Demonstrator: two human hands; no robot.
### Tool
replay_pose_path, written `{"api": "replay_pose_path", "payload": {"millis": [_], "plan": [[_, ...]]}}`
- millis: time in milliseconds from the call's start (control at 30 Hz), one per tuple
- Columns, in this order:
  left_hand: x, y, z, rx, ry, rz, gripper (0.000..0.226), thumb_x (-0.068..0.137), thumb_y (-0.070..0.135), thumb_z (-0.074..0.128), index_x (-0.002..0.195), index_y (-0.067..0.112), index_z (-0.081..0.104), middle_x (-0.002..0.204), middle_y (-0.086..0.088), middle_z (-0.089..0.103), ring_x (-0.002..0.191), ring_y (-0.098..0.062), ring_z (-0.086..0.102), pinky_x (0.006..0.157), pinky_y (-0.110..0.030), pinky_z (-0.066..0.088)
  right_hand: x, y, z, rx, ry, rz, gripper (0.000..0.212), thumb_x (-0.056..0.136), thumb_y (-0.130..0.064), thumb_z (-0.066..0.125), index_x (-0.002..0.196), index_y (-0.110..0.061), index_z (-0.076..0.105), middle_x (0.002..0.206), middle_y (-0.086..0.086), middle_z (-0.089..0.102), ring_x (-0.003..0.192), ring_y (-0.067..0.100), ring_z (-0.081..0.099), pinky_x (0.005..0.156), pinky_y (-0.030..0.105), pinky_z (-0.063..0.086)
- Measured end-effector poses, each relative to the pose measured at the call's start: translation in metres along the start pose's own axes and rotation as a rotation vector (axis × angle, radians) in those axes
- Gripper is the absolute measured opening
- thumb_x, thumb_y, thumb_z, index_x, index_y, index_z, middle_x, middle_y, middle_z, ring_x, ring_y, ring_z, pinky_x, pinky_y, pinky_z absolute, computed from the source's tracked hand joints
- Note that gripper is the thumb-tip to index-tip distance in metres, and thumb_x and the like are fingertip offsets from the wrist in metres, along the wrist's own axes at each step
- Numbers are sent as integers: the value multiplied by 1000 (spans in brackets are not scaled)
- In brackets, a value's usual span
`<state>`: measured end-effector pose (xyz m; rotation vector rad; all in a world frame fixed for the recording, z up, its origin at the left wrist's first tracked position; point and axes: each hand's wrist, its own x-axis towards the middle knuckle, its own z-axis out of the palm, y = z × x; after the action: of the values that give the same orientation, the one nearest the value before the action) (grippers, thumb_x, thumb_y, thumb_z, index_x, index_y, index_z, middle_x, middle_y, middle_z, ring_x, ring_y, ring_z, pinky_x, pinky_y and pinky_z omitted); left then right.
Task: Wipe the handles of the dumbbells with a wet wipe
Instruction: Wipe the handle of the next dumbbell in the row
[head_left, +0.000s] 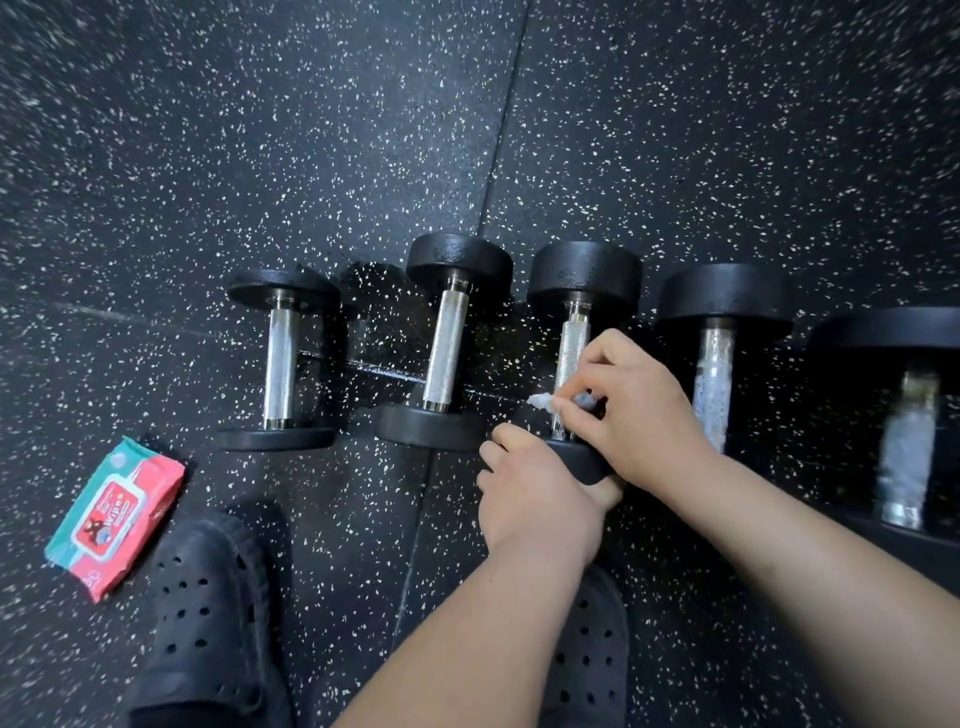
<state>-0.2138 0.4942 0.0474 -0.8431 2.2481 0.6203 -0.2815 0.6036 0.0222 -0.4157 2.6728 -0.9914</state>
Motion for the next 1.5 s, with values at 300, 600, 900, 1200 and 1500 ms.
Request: {"api": "replay_pose_path", "payload": {"millis": [300,600,900,1200,1500], "plan": [[-1,-1,0,23,6,-4,106,61,76,83,130,13,34,133,-5,46,119,-30,57,89,-42,50,-2,4,2,-5,68,-58,9,94,-16,75,98,-24,78,96,-8,63,75,13,61,71,38,55],[-1,0,1,39,12,-2,104,62,79,82,127,14,34,133,-5,46,119,-30,57,89,-43,50,0,11,-8,89,37,9,23,81,-7,79,87,-29,76,89,-12,66,75,10,66,73,42,59],[0,-1,1,37,10,-3,103,62,79,82,127,14,34,132,-5,46,119,-30,56,90,-45,54,-8,11,-7,101,11,133,26,75,-5,77,77,-31,73,85,-14,66,77,9,68,76,43,60],[-1,0,0,44,9,2,107,59,82,81,126,14,34,131,-5,47,116,-30,58,87,-44,52,-10,-6,-16,169,-22,332,12,78,-36,86,73,-32,75,82,-16,72,79,-1,70,81,25,57],[-1,-1,1,57,24,0,104,63,80,82,126,13,34,132,-6,47,116,-30,58,87,-44,55,-1,0,-11,203,13,414,16,84,-16,85,84,-28,74,78,-12,74,71,0,70,74,17,57]]}}
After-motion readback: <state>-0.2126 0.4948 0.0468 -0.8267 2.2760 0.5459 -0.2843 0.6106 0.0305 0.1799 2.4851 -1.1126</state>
